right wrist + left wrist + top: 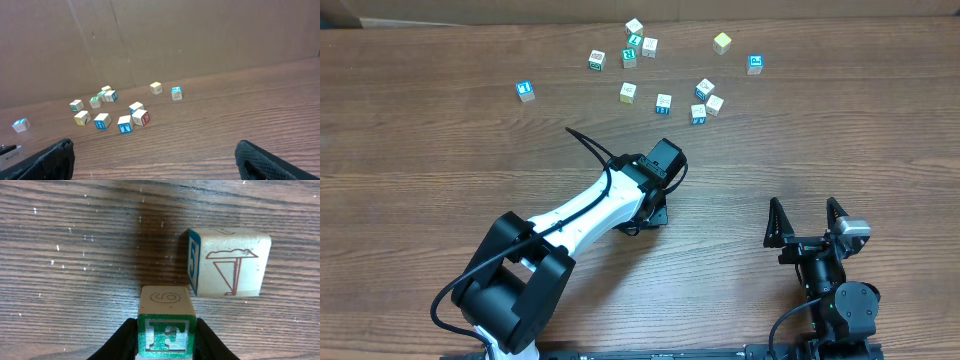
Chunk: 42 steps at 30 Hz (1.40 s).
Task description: Form a circle
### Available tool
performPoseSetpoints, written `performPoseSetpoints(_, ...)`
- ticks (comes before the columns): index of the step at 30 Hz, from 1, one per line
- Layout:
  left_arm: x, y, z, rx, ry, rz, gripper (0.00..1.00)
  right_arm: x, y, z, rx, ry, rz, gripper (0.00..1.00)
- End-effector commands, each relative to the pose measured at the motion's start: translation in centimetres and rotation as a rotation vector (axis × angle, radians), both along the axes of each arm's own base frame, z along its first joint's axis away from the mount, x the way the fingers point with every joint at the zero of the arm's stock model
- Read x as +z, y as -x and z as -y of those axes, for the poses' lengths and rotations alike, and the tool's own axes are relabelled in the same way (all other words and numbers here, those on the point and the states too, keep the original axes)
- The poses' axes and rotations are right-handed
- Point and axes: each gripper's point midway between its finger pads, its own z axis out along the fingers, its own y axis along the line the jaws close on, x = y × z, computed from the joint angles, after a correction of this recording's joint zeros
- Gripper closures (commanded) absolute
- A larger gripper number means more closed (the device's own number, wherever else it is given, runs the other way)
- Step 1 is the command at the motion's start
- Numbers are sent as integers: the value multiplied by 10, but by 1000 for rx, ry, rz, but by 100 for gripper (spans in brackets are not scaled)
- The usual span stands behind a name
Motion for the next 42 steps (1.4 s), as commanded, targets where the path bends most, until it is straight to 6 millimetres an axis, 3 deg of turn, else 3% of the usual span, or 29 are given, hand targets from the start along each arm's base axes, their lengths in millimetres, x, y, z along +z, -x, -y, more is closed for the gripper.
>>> performPoseSetpoints(1, -2, 3, -2, 20, -12, -2, 70, -1, 0, 0, 4, 13, 6, 0)
performPoseSetpoints(9, -2, 3, -2, 19, -12, -2, 55, -1, 0, 0, 4, 13, 7, 0)
performPoseSetpoints(26, 2, 0, 0, -35, -14, 4, 40, -1, 0, 0, 4, 13, 6, 0)
performPoseSetpoints(34, 30, -15, 7, -111, -14, 33, 39, -1, 0, 0, 4, 13, 6, 0)
performPoseSetpoints(42, 76, -57, 14, -67, 52, 130, 39, -1, 0, 0, 4, 13, 6, 0)
